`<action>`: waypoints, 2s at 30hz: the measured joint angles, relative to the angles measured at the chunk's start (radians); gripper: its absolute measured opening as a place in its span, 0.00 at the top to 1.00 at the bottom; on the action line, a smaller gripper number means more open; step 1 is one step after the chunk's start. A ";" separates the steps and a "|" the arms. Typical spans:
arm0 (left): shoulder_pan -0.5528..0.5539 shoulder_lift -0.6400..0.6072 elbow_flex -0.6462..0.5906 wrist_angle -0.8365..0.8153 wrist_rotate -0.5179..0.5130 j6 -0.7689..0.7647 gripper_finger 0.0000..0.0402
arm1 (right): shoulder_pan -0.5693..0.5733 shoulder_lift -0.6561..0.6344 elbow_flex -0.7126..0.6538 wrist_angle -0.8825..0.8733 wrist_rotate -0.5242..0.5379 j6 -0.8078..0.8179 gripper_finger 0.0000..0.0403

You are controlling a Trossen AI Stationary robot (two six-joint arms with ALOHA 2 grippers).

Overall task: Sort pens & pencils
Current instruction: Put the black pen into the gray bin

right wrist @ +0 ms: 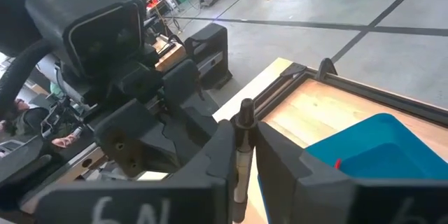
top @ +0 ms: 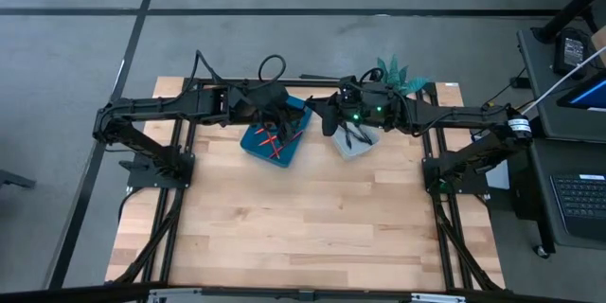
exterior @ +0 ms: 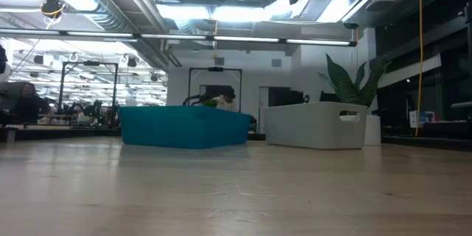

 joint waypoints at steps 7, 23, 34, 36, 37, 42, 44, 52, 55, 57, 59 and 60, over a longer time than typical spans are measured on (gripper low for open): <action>0.000 0.000 0.000 0.002 0.001 0.000 0.90 | 0.000 0.000 0.000 0.000 0.001 0.000 0.91; 0.000 0.000 0.000 0.012 0.002 0.007 0.88 | 0.000 0.001 0.000 -0.007 0.008 -0.003 0.91; 0.004 0.000 0.000 0.014 0.010 0.057 0.87 | -0.004 0.002 -0.001 -0.038 0.043 -0.008 0.91; 0.010 0.000 0.000 0.007 0.014 0.059 0.87 | -0.015 0.001 -0.002 -0.067 0.054 -0.008 0.91; 0.016 0.000 0.000 -0.001 0.014 0.059 0.87 | -0.022 0.000 -0.002 -0.079 0.059 -0.008 0.91; 0.048 0.000 0.001 -0.078 0.005 0.059 0.87 | -0.062 -0.035 -0.002 -0.195 0.070 -0.002 0.91; 0.061 0.000 0.001 -0.114 0.007 0.059 0.87 | -0.083 -0.056 0.001 -0.256 0.070 0.000 0.91; 0.107 0.002 0.001 -0.135 0.004 0.066 0.87 | -0.158 -0.081 0.086 -0.697 0.025 0.020 0.91; 0.113 0.022 0.001 -0.135 0.006 0.079 0.87 | -0.188 -0.070 0.088 -0.745 -0.005 -0.010 0.91; 0.113 0.043 0.002 -0.121 0.020 0.081 0.87 | -0.213 -0.056 0.085 -0.781 -0.018 -0.027 0.91; 0.113 0.063 0.002 -0.131 0.043 0.081 0.87 | -0.242 -0.037 0.084 -0.815 -0.051 -0.047 0.91; 0.113 0.077 0.002 -0.123 0.052 0.082 0.87 | -0.250 -0.023 0.084 -0.817 -0.066 -0.059 0.91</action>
